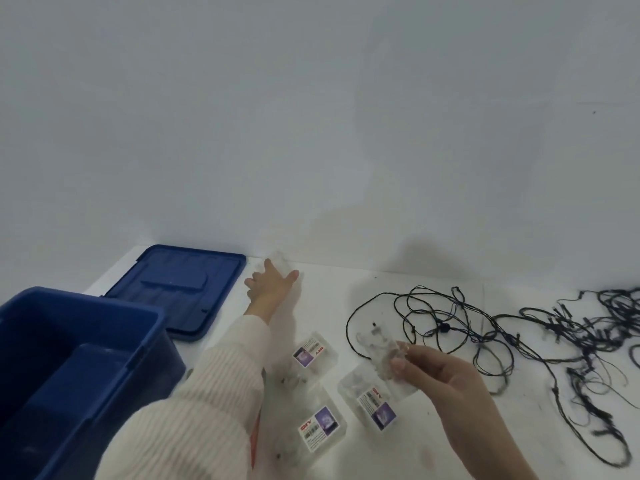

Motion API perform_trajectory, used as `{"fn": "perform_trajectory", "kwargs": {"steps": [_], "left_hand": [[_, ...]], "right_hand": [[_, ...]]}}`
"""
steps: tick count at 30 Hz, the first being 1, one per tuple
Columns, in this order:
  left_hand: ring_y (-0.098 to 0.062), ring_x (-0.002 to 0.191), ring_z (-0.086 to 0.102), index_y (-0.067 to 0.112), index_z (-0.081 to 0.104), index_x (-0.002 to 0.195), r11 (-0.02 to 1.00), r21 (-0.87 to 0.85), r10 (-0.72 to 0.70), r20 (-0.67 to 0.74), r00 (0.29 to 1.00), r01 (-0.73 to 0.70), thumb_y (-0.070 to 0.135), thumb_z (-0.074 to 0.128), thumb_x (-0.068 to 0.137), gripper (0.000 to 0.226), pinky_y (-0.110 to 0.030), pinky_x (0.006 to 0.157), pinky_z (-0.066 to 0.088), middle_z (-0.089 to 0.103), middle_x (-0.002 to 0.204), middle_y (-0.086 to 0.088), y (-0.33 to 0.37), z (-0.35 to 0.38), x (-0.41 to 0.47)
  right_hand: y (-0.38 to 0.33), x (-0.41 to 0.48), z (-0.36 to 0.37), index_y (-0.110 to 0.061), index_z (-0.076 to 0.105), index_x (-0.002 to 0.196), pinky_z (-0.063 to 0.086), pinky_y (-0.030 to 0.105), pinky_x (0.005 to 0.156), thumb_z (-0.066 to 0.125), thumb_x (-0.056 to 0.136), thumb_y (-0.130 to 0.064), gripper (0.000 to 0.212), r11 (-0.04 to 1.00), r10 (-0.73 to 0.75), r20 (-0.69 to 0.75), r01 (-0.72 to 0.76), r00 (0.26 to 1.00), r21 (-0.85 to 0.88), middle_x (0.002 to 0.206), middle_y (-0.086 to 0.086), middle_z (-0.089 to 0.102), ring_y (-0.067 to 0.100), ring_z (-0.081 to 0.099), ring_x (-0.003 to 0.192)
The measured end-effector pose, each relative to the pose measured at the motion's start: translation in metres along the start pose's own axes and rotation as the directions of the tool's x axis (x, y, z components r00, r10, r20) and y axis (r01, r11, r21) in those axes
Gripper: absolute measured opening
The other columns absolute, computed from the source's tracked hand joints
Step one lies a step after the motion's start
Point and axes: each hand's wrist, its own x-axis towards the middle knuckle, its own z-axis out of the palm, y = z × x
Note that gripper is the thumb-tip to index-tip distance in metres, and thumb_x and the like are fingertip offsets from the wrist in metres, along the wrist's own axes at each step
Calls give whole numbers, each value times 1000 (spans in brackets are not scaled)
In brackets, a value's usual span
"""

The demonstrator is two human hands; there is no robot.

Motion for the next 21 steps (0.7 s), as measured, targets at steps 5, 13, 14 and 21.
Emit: {"fn": "perform_trajectory", "kwargs": {"steps": [5,13,14,21], "left_hand": [[-36,127,38,9,14,145,947,-310,-77,29,997,83,20,65,82,82,-41,100,40,36,141,-18,7,-9,-5],[-24,122,48,43,4,145,677,-733,296,182,938,-71,15,83,64,117,-39,102,39,32,141,-1,37,-24,-155],[-20,119,50,45,5,144,656,-749,340,189,921,-88,11,81,67,114,-32,94,42,35,138,0,39,-24,-172],[-20,106,65,58,19,132,446,-877,587,137,798,-178,4,77,57,109,-27,86,49,65,119,-8,45,-29,-229]], "right_hand": [[-9,-1,1,-12,75,91,48,9,66,68,78,-7,15,1000,-3,-36,3,999,-14,84,4,76,12,70,79],[-44,-2,17,-10,75,90,48,30,88,68,74,-18,20,968,-129,-140,156,982,197,91,9,75,20,68,87],[-51,-5,19,-11,76,88,49,29,86,67,72,-20,20,958,-154,-132,181,979,222,90,8,75,18,68,86],[-77,-30,27,-11,74,90,47,7,63,65,83,-8,12,933,-306,-172,331,937,144,81,2,76,4,68,72]]}}
